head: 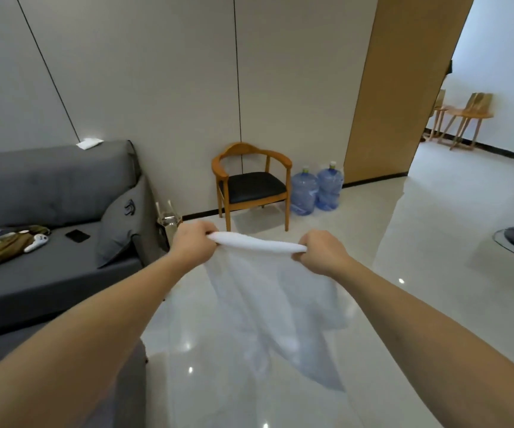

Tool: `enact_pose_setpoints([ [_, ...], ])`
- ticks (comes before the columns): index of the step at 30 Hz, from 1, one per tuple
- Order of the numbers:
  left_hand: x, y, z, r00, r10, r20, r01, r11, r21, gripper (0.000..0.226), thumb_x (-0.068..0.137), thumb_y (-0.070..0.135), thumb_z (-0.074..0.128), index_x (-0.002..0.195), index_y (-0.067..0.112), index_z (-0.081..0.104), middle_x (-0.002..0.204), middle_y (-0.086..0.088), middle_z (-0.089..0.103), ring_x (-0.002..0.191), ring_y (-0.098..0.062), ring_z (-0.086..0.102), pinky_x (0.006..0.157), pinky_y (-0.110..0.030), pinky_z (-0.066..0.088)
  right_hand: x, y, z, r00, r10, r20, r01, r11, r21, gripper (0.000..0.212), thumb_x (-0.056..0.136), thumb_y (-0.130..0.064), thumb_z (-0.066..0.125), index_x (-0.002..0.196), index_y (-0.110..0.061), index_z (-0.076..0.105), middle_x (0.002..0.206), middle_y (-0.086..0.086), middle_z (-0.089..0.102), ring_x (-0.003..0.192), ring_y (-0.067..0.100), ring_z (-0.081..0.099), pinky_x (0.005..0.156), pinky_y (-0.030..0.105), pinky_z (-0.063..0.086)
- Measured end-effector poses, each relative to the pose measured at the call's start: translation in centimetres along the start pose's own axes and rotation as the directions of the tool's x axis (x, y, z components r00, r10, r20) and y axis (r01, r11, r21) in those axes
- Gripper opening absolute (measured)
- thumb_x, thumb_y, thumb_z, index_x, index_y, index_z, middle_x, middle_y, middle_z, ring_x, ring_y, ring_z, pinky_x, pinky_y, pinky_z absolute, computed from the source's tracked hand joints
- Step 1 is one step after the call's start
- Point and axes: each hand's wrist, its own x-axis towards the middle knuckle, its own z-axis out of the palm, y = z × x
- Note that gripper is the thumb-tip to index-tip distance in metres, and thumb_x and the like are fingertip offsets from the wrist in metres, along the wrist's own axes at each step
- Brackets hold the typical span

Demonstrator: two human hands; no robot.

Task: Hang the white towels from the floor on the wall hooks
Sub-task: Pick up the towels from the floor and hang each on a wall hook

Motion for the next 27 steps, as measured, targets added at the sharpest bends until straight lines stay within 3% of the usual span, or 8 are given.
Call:
enact_pose_setpoints([
  [3, 4.3, -0.2, 0.2, 0.995, -0.064, 0.078, 0.062, 0.997, 0.036, 0.024, 0.087, 0.014, 0.067, 0.109, 0.022, 0.068, 0.106, -0.003, 0.067, 0.087, -0.013, 0.055, 0.069, -0.023, 0.041, 5.2, 0.0, -1.3, 0.995, -0.097, -0.005, 0.096, 0.986, 0.137, 0.017, 0.093, -0.033, 0.063, 0.092, -0.02, 0.073, 0.085, 0.002, 0.069, 0.077, 0.017, 0.064, 0.069, 0.03, 0.055],
  [6, 6.8, 2.7, 1.9, 0.97, 0.004, 0.242, 0.033, 0.989, -0.146, 0.036, 0.081, 0.029, 0.078, 0.111, 0.032, 0.06, 0.102, 0.012, 0.061, 0.088, -0.006, 0.055, 0.068, -0.02, 0.042, 9.6, -4.2, -2.2, 0.95, -0.311, 0.025, 0.291, 0.911, 0.294, 0.015, 0.09, -0.028, 0.066, 0.079, -0.02, 0.072, 0.077, 0.001, 0.067, 0.076, 0.018, 0.064, 0.068, 0.034, 0.054],
  [10, 9.3, 2.5, 2.7, 0.99, -0.068, 0.123, 0.095, 0.97, -0.224, 0.014, 0.084, 0.021, 0.074, 0.096, 0.027, 0.07, 0.091, 0.006, 0.068, 0.086, -0.01, 0.062, 0.071, -0.027, 0.048, 14.2, -9.0, -1.3, 0.863, -0.496, 0.09, 0.464, 0.851, 0.246, 0.019, 0.077, -0.039, 0.077, 0.075, -0.021, 0.07, 0.076, -0.001, 0.066, 0.074, 0.014, 0.061, 0.061, 0.031, 0.05],
  [14, 10.6, -4.1, -0.3, 0.956, -0.288, -0.049, 0.257, 0.91, -0.326, 0.01, 0.089, 0.021, 0.062, 0.087, 0.026, 0.07, 0.088, 0.002, 0.068, 0.085, -0.015, 0.062, 0.063, -0.026, 0.044, 19.1, -10.1, 0.9, 0.839, -0.493, 0.232, 0.464, 0.869, 0.171, 0.016, 0.079, -0.036, 0.079, 0.081, -0.026, 0.066, 0.075, -0.007, 0.063, 0.07, 0.009, 0.059, 0.055, 0.021, 0.039],
  [19, 13.9, -9.5, -2.8, 0.949, -0.26, 0.178, 0.311, 0.868, -0.388, 0.025, 0.082, 0.015, 0.074, 0.101, 0.028, 0.068, 0.101, 0.003, 0.07, 0.096, -0.015, 0.066, 0.08, -0.03, 0.054, 22.2, -18.3, 2.7, 0.807, -0.58, 0.111, 0.394, 0.67, 0.629, 0.011, 0.074, -0.021, 0.081, 0.073, -0.022, 0.07, 0.069, -0.007, 0.066, 0.069, 0.008, 0.064, 0.051, 0.025, 0.049],
  [23, 17.2, -12.6, -4.9, 0.958, -0.28, 0.059, 0.27, 0.817, -0.509, 0.021, 0.08, 0.024, 0.069, 0.097, 0.036, 0.072, 0.094, 0.009, 0.074, 0.088, -0.006, 0.07, 0.069, -0.021, 0.055, 24.0, -26.6, 4.3, 0.77, -0.634, 0.077, 0.428, 0.602, 0.674, 0.03, 0.054, -0.029, 0.083, 0.078, -0.018, 0.069, 0.078, 0.004, 0.071, 0.081, 0.025, 0.069, 0.067, 0.043, 0.058],
  [25, 18.6, -15.0, -7.0, 0.933, -0.359, 0.011, 0.302, 0.768, -0.564, 0.015, 0.081, 0.029, 0.063, 0.09, 0.036, 0.074, 0.088, 0.01, 0.075, 0.08, -0.005, 0.072, 0.06, -0.02, 0.055, 25.7, -29.5, 5.4, 0.77, -0.632, 0.09, 0.401, 0.589, 0.701, 0.037, 0.062, -0.038, 0.083, 0.09, -0.019, 0.068, 0.087, 0.003, 0.071, 0.086, 0.022, 0.069, 0.073, 0.042, 0.056],
  [27, 19.6, -17.8, -9.5, 0.908, -0.414, -0.057, 0.301, 0.741, -0.6, 0.014, 0.083, 0.03, 0.062, 0.087, 0.034, 0.075, 0.088, 0.008, 0.076, 0.081, -0.008, 0.072, 0.061, -0.022, 0.055, 27.7, -32.0, 7.0, 0.708, -0.678, 0.197, 0.358, 0.585, 0.728, 0.033, 0.078, -0.038, 0.078, 0.101, -0.015, 0.07, 0.098, 0.007, 0.073, 0.094, 0.024, 0.069, 0.083, 0.042, 0.056],
])
